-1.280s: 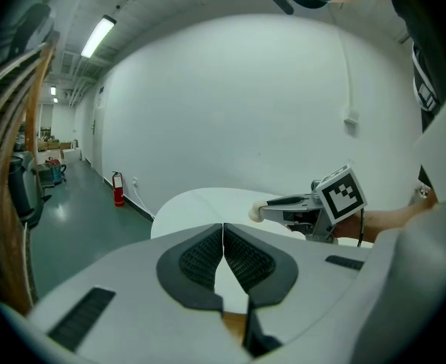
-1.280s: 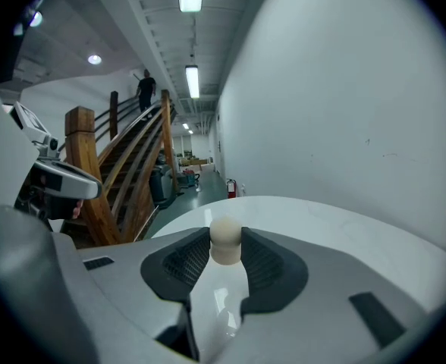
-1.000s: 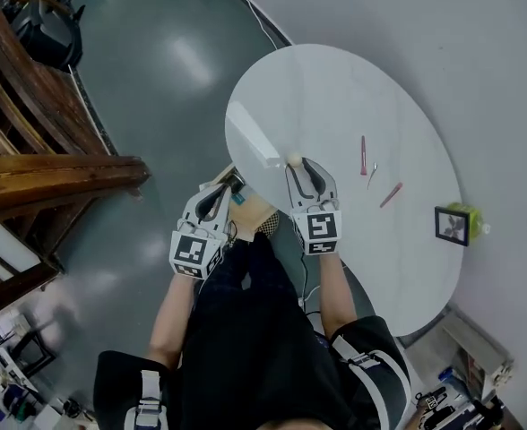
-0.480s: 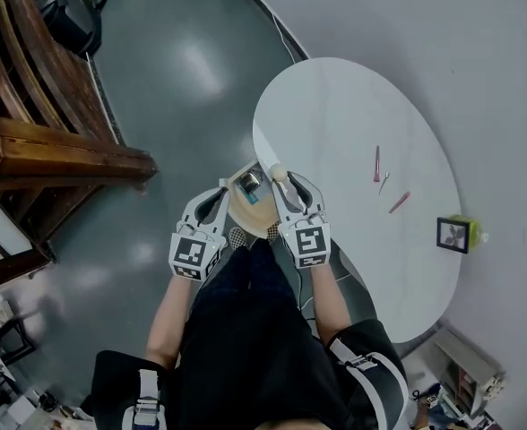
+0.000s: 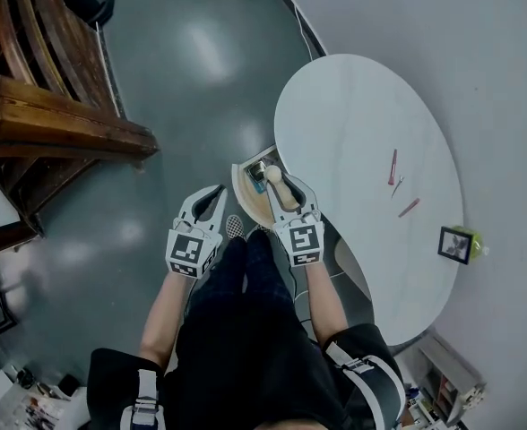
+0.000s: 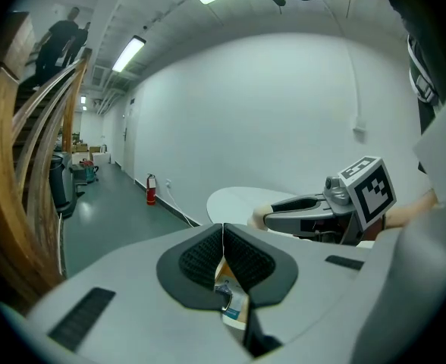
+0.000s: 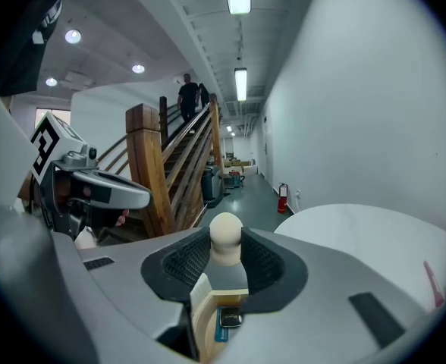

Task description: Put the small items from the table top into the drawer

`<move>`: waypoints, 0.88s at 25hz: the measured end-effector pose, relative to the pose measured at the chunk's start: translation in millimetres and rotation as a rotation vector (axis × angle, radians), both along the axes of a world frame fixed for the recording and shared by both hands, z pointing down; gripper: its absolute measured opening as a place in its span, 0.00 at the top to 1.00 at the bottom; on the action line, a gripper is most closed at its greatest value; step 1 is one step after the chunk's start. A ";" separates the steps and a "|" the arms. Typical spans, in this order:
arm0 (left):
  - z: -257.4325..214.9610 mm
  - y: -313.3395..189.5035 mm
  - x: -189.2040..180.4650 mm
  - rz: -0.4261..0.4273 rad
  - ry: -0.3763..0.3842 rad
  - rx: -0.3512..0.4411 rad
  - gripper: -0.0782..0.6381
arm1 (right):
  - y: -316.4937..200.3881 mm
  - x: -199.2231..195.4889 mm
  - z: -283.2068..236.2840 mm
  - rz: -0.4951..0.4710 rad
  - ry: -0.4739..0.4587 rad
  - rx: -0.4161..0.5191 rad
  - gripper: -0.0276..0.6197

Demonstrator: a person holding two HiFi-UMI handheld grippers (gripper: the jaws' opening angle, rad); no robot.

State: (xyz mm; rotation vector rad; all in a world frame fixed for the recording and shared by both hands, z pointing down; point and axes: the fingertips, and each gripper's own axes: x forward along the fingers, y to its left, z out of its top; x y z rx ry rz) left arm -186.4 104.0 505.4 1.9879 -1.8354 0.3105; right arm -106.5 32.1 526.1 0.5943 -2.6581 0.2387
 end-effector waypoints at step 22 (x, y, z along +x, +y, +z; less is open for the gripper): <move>143.1 17.7 -16.7 -0.067 0.091 -0.130 0.86 | 21.7 -31.2 206.2 -0.139 0.225 -0.187 0.73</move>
